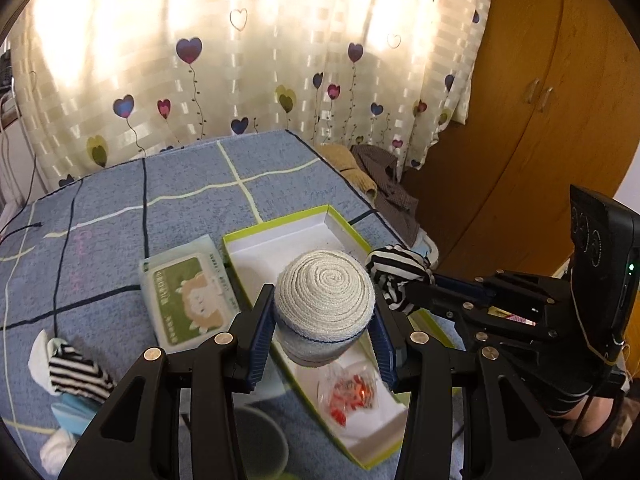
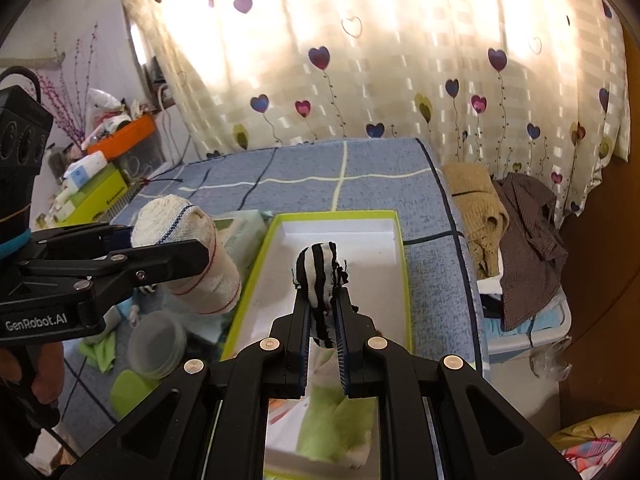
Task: Organize soft objects
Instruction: 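Carry the striped sock and beige sock over the white box, then open both grippers to drop the socks into the white box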
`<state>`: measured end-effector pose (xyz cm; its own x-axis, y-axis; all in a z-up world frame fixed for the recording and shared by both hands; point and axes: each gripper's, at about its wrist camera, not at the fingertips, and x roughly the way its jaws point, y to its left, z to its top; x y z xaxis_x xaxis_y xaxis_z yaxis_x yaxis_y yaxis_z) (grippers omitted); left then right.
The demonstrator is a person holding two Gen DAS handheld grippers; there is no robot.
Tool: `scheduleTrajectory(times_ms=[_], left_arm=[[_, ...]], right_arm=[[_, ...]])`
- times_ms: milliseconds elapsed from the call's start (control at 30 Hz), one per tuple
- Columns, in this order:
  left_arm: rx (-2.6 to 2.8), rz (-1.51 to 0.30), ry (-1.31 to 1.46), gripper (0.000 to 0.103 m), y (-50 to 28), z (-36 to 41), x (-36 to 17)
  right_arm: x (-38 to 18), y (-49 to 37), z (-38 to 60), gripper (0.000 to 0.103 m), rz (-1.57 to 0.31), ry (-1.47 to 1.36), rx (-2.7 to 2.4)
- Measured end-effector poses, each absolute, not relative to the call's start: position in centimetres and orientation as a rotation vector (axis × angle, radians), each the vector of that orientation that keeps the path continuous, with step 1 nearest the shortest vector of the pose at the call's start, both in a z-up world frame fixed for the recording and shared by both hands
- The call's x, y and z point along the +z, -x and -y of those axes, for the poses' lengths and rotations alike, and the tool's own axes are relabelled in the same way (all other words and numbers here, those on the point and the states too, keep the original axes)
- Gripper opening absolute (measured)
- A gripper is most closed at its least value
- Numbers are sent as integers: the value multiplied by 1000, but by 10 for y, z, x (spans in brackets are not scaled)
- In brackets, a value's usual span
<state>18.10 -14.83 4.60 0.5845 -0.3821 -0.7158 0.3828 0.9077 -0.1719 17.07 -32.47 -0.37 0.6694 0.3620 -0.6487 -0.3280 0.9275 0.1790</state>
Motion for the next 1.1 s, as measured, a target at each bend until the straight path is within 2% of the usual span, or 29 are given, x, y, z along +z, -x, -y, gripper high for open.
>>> scheduleTrajectory(times_ms=[500,600,667,700,1100], left_arm=[[-383,-982,-10,46,-231,168,-2],[-382,-991,-3,46,-237,171,-5],[-378,-990,-3,46,-240,172,-6],[-378,-989,-1,46,-242,172,-6],[-400,-959,19,53,-238,167,5]], right_arm=[[-41,-226,332,12,-842,-63,382],[-43,-230,334,21,-852,-74,383],[-43,-230,335,38,-849,-74,383],[-43,-230,335,42,-845,-73,384],[-33,-211,336,43,-828,-70,365]])
